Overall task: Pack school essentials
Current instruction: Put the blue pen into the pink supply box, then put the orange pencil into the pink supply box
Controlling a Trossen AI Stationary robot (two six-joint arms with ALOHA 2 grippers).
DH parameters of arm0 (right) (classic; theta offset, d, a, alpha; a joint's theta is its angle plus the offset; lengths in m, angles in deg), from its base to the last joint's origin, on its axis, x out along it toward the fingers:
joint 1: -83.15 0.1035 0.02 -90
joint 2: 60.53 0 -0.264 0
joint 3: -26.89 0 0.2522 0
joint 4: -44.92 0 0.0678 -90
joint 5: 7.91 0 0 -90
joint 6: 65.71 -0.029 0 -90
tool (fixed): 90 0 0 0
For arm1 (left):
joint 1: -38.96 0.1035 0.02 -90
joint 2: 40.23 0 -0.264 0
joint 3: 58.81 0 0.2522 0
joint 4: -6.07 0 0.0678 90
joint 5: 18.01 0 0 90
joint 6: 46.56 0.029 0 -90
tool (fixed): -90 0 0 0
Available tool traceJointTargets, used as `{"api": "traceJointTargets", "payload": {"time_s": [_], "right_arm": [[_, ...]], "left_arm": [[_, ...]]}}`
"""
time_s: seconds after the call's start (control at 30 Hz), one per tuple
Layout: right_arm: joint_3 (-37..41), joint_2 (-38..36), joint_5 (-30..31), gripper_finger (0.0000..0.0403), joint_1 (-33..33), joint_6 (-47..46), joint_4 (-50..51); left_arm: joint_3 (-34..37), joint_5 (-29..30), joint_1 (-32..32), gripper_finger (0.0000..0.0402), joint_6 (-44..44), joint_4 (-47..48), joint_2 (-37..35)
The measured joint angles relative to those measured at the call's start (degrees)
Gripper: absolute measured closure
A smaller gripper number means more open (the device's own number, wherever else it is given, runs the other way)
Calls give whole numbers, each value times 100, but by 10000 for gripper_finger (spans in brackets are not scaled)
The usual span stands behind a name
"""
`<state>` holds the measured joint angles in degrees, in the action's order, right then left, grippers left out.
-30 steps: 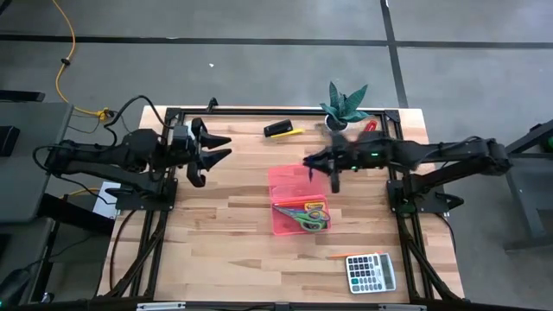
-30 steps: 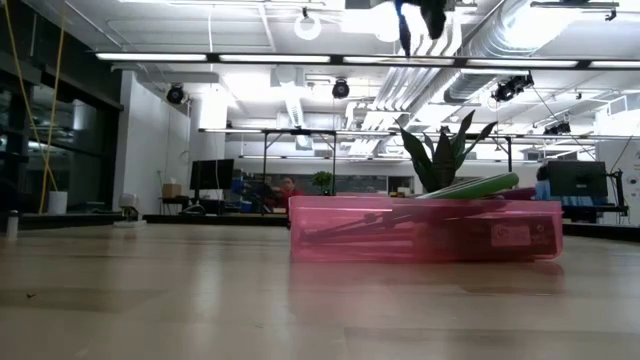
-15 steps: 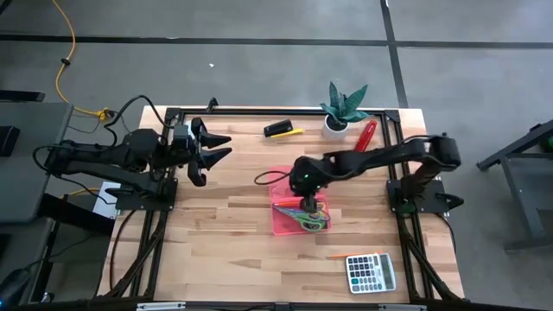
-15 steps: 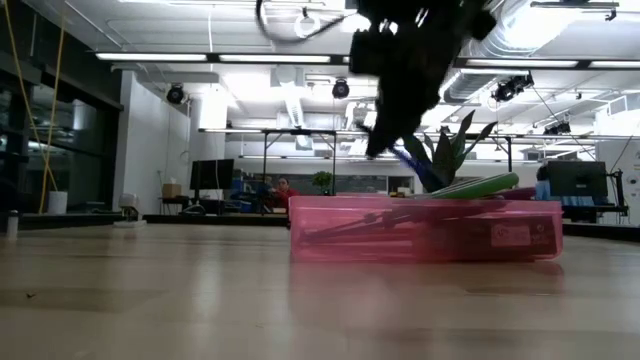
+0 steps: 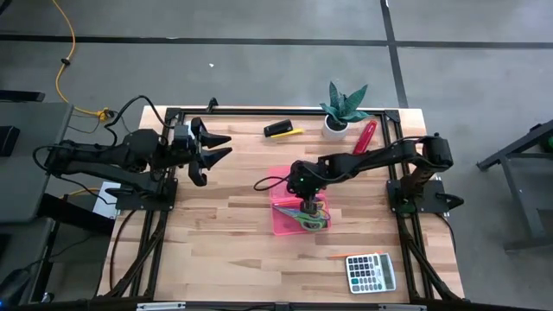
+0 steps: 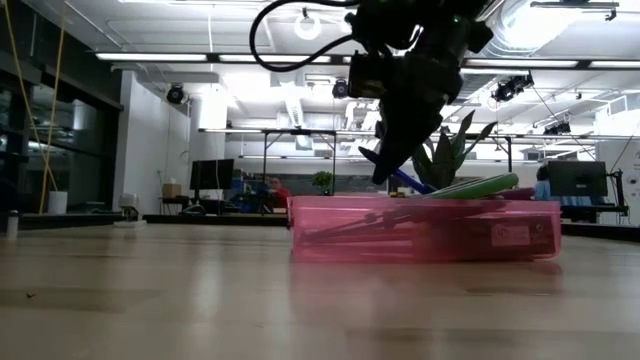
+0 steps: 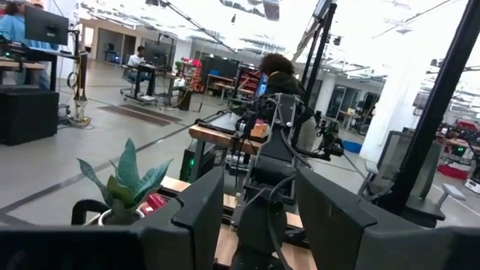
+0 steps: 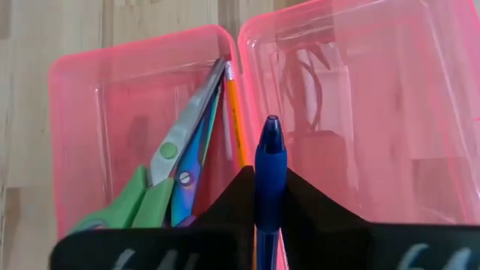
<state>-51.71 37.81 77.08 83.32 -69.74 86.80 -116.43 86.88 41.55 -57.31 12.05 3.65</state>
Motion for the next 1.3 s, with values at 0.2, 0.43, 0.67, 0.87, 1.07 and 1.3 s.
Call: {"api": "traceJointTargets", "payload": {"time_s": [0.2,0.43,0.67,0.87,1.07,1.3], "right_arm": [[0,0,8,343,0,-104,9],[-55,-24,3,271,0,-19,128],[-529,-316,-215,217,0,332,1308],[88,-1480,205,220,-4,111,1501],[1069,-2851,335,231,-15,-777,181],[1892,-3762,498,230,-15,-1275,-1875]], "left_arm": [[0,75,0,249,0,28,0],[0,75,0,249,0,28,0],[0,97,0,249,-7,26,-2],[0,129,0,249,-15,33,-2],[0,402,0,249,41,37,-2],[0,444,0,249,46,41,-2]]}}
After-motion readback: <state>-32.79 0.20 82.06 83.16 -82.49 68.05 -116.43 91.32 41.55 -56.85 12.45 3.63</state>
